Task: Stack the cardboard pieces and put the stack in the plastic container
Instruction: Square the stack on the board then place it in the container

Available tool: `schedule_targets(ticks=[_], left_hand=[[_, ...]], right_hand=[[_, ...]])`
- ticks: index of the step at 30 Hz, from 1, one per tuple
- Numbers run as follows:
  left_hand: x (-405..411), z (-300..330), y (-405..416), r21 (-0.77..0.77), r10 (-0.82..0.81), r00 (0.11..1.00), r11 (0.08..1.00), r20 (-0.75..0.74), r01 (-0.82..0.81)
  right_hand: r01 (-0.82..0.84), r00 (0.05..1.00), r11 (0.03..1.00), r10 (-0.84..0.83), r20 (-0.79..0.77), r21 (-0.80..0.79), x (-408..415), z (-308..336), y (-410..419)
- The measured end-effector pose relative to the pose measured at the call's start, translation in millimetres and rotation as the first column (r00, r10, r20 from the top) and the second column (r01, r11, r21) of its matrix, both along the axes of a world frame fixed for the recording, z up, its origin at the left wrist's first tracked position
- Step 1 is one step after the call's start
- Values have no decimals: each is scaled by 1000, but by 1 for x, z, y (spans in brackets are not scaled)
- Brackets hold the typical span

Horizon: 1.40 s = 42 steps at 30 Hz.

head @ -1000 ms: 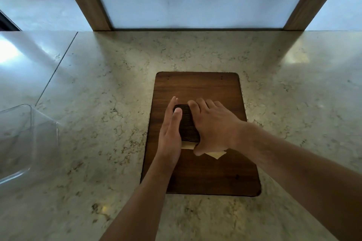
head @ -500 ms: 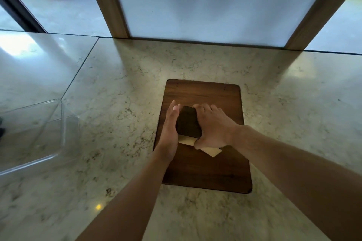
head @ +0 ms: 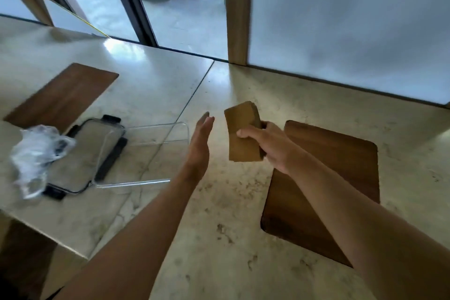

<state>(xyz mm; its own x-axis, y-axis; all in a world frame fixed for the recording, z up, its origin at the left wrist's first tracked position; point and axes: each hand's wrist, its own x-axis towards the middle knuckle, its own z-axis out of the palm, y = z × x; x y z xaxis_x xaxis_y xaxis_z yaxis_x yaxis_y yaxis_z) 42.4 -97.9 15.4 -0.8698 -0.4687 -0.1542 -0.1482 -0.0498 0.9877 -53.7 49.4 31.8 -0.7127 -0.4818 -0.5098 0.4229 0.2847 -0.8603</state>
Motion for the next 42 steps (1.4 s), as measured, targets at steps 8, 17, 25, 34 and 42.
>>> schedule_targets(ticks=[8, 17, 25, 34, 42], left_hand=[[63, -5, -180, -58, 222, 975, 974, 25, -221], [115, -40, -268, 104, 250, 957, 958, 147, -266], [115, -55, -273, 321, 134, 989, 935, 69, -149], [115, -54, -273, 377, 44, 995, 923, 94, -76], [110, -41, -266, 472, 1, 999, 882, 33, -16]], right_hand=[[13, 953, 968, 64, 296, -252, 58, -4, -157], [91, 858, 984, 0, 513, -153, 116, -46, -281], [50, 860, 996, -2, 511, -79, 126, -71, -321], [-28, 954, 986, -23, 299, 164, 126, -66, -336], [-163, 960, 964, 105, 260, 213, 106, -55, -320]])
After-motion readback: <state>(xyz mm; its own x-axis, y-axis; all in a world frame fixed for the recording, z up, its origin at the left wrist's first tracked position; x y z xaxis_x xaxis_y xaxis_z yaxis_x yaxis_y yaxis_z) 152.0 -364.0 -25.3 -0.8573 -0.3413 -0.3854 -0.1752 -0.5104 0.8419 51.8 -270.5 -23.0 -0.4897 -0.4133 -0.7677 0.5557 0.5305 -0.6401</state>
